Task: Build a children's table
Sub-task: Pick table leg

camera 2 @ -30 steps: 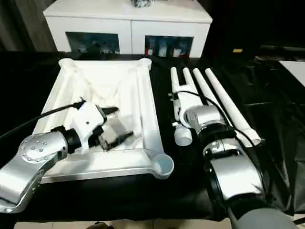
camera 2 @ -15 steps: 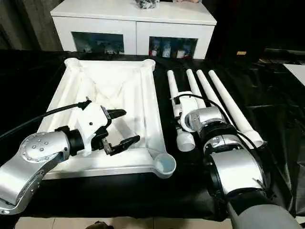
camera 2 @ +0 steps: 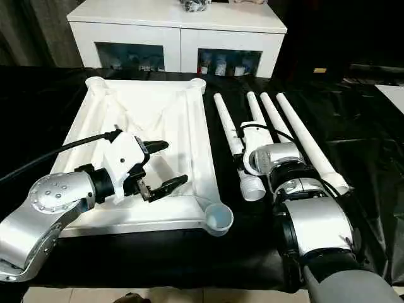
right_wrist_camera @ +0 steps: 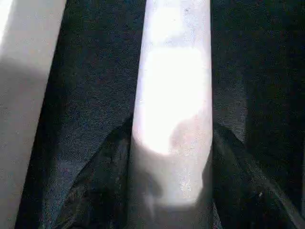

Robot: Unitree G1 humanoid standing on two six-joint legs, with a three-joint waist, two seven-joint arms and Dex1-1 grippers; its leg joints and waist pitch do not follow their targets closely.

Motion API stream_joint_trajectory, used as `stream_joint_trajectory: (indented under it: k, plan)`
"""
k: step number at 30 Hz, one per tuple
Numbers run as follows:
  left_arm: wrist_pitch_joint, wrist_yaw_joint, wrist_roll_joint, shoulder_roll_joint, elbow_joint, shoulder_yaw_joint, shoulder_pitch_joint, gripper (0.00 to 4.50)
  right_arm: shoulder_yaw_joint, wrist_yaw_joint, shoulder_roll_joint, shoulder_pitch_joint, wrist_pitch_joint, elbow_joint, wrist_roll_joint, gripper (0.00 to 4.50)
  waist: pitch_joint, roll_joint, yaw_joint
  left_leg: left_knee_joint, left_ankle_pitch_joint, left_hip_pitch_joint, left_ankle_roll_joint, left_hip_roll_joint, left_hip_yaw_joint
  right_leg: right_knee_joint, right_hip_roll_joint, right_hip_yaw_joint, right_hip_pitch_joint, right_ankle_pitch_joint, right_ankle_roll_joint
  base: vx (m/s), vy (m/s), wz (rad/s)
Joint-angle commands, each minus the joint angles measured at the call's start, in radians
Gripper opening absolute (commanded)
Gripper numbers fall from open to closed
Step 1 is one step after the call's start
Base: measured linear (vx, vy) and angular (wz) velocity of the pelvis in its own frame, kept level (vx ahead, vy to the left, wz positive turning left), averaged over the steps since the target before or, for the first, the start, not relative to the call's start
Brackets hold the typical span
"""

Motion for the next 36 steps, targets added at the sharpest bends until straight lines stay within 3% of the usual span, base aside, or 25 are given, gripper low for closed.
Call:
stream_joint_trajectory:
  k: [1,4,5,6,9,11,12,13,15,16,17,20,22,25,30,34,36]
  plan:
    - [0.023,0.030,0.018,-0.005,0.014,0.004,-0.032,4.50,-0.036,-0.025,-0.013,-0.001,-0.021,0.011,0.021,1.90,-0.066,0.004,-0.002,-0.081,-0.140,0.031,-0.046,0.059,-0.016,-0.061,-0.062,0.038,0.034,0.028,-0.265,0.000,0.000,0.00]
    - [0.047,0.070,0.036,-0.017,0.041,0.022,-0.052,4.50,-0.091,-0.031,-0.021,-0.016,-0.050,-0.028,0.070,1.87,-0.067,-0.001,-0.002,-0.080,-0.139,0.030,-0.040,0.059,-0.015,-0.060,-0.064,0.039,0.035,0.030,-0.263,0.000,0.000,0.00]
    - [0.061,0.101,0.027,-0.041,0.071,0.057,-0.075,4.50,-0.152,-0.032,-0.026,-0.026,-0.071,-0.076,0.124,1.86,-0.067,-0.002,-0.002,-0.079,-0.131,0.029,-0.034,0.058,-0.014,-0.061,-0.065,0.039,0.036,0.037,-0.263,0.000,0.000,0.00]
    - [0.063,0.113,0.025,-0.051,0.080,0.071,-0.083,4.50,-0.171,-0.031,-0.028,-0.028,-0.075,-0.094,0.140,1.86,-0.070,-0.003,0.001,-0.076,-0.113,0.030,-0.028,0.057,-0.014,-0.059,-0.064,0.040,0.039,0.061,-0.263,0.000,0.000,0.00]
    - [0.043,0.169,0.023,-0.087,0.129,0.125,-0.124,4.50,-0.196,-0.019,-0.027,-0.013,-0.115,-0.172,0.161,1.86,-0.073,-0.006,0.001,-0.072,-0.061,0.028,0.003,0.056,-0.013,-0.056,-0.061,0.037,0.039,0.123,-0.268,0.000,0.000,0.00]
    - [0.077,0.208,-0.022,-0.137,0.167,0.183,-0.175,4.50,-0.190,0.051,-0.015,0.022,-0.126,-0.297,0.183,1.86,-0.074,-0.008,0.005,-0.069,-0.040,0.025,0.023,0.055,-0.012,-0.054,-0.063,0.038,0.042,0.150,-0.276,0.000,0.000,0.00]
    - [0.089,0.214,-0.041,-0.153,0.171,0.197,-0.189,4.50,-0.180,0.077,-0.012,0.033,-0.122,-0.331,0.187,1.86,-0.075,-0.008,0.005,-0.069,-0.033,0.025,0.029,0.054,-0.013,-0.053,-0.061,0.037,0.042,0.158,-0.276,0.000,0.000,0.00]
    - [0.134,0.233,-0.113,-0.214,0.186,0.246,-0.237,4.50,-0.138,0.171,-0.003,0.078,-0.117,-0.453,0.196,1.85,-0.073,-0.015,0.006,-0.068,-0.029,0.025,0.040,0.054,-0.009,-0.054,-0.060,0.039,0.044,0.168,-0.277,0.000,0.000,0.00]
    - [0.194,0.242,-0.195,-0.278,0.194,0.293,-0.281,4.50,-0.081,0.252,0.000,0.140,-0.160,-0.578,0.194,1.85,-0.074,-0.016,0.015,-0.068,-0.015,0.025,0.049,0.059,-0.013,-0.053,-0.066,0.037,0.045,0.184,-0.285,0.000,0.000,0.00]
    - [0.217,0.242,-0.243,-0.315,0.205,0.315,-0.307,4.50,-0.054,0.293,0.001,0.185,-0.177,-0.671,0.212,1.85,-0.073,-0.027,0.015,-0.070,-0.020,0.027,0.062,0.062,-0.014,-0.057,-0.069,0.037,0.042,0.157,-0.292,0.000,0.000,0.00]
    - [0.217,0.242,-0.243,-0.315,0.205,0.315,-0.307,4.50,-0.054,0.293,0.001,0.185,-0.177,-0.671,0.212,1.85,-0.071,-0.029,0.019,-0.070,-0.022,0.025,0.062,0.060,-0.012,-0.057,-0.069,0.039,0.045,0.150,-0.288,0.000,0.000,0.00]
    - [0.275,0.268,-0.374,-0.417,0.259,0.393,-0.378,4.50,0.033,0.364,-0.007,0.298,-0.188,-0.914,0.249,1.84,-0.068,-0.024,0.031,-0.072,-0.038,0.031,0.062,0.062,-0.012,-0.062,-0.067,0.041,0.040,0.121,-0.279,0.000,0.000,0.00]
    - [0.293,0.280,-0.398,-0.442,0.284,0.415,-0.399,4.50,0.062,0.372,-0.006,0.330,-0.178,-0.991,0.257,1.84,-0.066,-0.027,0.030,-0.076,-0.059,0.032,0.057,0.065,-0.016,-0.065,-0.068,0.041,0.039,0.089,-0.274,0.000,0.000,0.00]
    - [0.323,0.312,-0.459,-0.502,0.328,0.477,-0.438,4.50,0.104,0.390,0.016,0.379,-0.160,-1.126,0.249,1.84,-0.063,-0.023,0.028,-0.080,-0.086,0.032,0.031,0.066,-0.019,-0.072,-0.070,0.044,0.040,0.050,-0.258,0.000,0.000,0.00]
    - [0.340,0.355,-0.471,-0.513,0.359,0.493,-0.454,4.50,0.132,0.391,0.021,0.405,-0.164,-1.188,0.242,1.84,-0.060,-0.023,0.029,-0.082,-0.111,0.033,0.012,0.063,-0.016,-0.078,-0.065,0.045,0.036,0.015,-0.240,0.000,0.000,0.00]
    - [0.332,0.420,-0.451,-0.518,0.417,0.524,-0.476,4.50,0.174,0.379,0.021,0.434,-0.156,-1.250,0.234,1.84,-0.062,-0.027,0.028,-0.081,-0.083,0.030,0.014,0.061,-0.017,-0.076,-0.066,0.045,0.040,0.051,-0.229,0.000,0.000,0.00]
    - [0.322,0.441,-0.440,-0.514,0.431,0.530,-0.477,4.50,0.168,0.353,0.032,0.436,-0.156,-1.255,0.222,1.84,-0.062,-0.026,0.028,-0.081,-0.081,0.030,0.018,0.060,-0.017,-0.076,-0.067,0.045,0.040,0.048,-0.229,0.000,0.000,0.00]
